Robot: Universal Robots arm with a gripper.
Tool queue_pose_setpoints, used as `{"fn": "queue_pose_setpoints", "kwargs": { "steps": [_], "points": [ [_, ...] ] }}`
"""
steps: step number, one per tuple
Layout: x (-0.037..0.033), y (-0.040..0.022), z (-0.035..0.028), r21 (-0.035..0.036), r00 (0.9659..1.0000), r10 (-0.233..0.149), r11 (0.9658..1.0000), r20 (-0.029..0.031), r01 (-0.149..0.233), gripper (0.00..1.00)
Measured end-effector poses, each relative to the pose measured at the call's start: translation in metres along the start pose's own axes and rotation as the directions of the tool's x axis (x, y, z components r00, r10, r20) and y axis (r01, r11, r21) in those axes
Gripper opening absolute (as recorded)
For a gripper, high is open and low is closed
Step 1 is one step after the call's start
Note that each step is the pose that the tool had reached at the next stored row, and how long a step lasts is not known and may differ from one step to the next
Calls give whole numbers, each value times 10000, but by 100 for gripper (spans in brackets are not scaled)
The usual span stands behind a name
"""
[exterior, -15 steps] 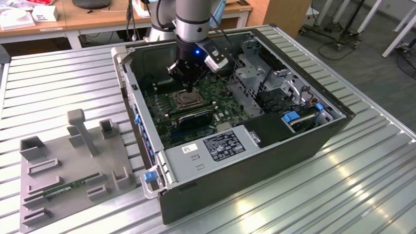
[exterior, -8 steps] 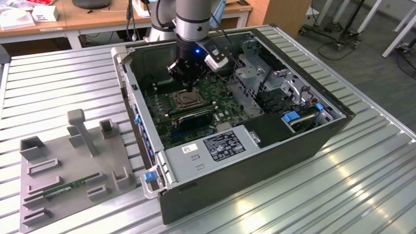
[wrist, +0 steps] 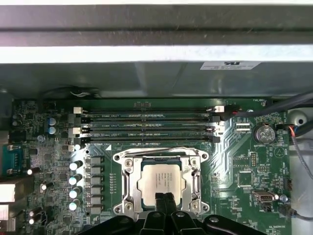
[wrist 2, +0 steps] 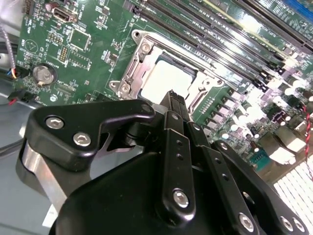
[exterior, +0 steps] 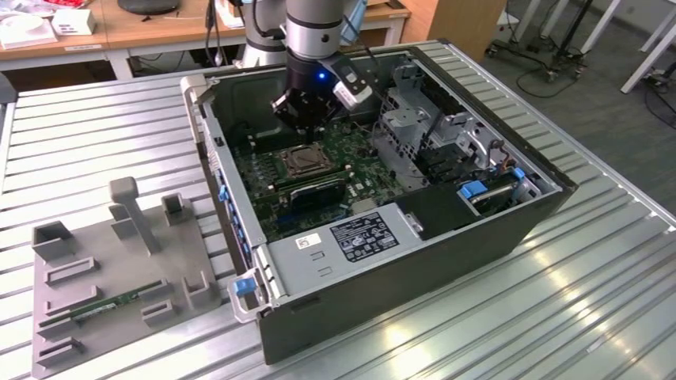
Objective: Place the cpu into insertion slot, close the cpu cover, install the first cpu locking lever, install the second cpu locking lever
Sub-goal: 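Install the second cpu locking lever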
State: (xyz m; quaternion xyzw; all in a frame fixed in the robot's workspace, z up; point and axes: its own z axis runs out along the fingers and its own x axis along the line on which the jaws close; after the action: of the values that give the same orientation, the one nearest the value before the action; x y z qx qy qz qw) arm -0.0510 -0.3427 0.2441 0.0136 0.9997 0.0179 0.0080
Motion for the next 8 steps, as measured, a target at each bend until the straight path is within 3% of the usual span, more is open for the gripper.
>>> {"fn": "queue_pose_setpoints", "kwargs": {
  "steps": [8],
  "points": [
    [-2, 4, -108, 0, 10000, 0, 10000, 0, 0, 11]
  ]
}}
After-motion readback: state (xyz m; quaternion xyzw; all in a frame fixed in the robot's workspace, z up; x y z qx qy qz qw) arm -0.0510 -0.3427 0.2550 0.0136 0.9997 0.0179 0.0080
